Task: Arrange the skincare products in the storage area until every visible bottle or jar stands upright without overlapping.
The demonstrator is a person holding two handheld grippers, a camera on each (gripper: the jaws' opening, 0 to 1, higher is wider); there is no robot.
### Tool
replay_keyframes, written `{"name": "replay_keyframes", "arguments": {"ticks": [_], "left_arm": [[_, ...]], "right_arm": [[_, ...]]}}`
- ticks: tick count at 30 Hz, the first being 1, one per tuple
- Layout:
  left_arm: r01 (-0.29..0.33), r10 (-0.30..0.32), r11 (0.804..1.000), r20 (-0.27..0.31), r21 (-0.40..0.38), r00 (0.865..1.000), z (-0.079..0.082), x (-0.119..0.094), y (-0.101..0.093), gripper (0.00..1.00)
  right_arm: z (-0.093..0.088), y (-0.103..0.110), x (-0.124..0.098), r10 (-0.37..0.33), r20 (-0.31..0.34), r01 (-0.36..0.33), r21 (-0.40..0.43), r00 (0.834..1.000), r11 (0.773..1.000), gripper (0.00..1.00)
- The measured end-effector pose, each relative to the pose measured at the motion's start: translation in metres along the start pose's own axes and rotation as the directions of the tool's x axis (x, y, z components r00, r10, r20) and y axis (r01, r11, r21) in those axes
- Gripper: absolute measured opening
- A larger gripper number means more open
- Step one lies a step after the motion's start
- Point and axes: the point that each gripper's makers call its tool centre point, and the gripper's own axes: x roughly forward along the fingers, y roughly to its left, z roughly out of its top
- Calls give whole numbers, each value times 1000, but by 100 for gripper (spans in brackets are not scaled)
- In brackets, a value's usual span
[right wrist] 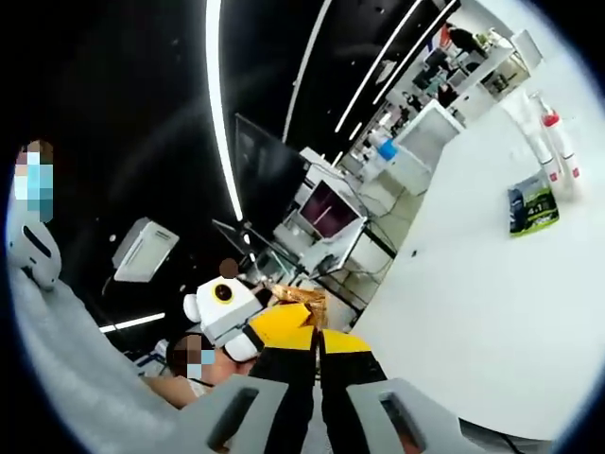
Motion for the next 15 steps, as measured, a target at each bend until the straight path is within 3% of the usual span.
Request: {"name": "replay_keyframes", "arguments": {"ticks": [6,11,15], "left_arm": [[-9,10,1000,18,-28,1000,3,0,2,23],[-59,59,997,13,-50,998,3,-5,15,25],[-46,49,995,24,-90,999,5,-6,15,23]], "right_arm": [[2,2,0,6,28,-7,21,1000,1000,0],[18,-3,-12,-3,125,-9,91,992,996,0],[28,-7,-22,2,176,-22,115,984,993,0]]}}
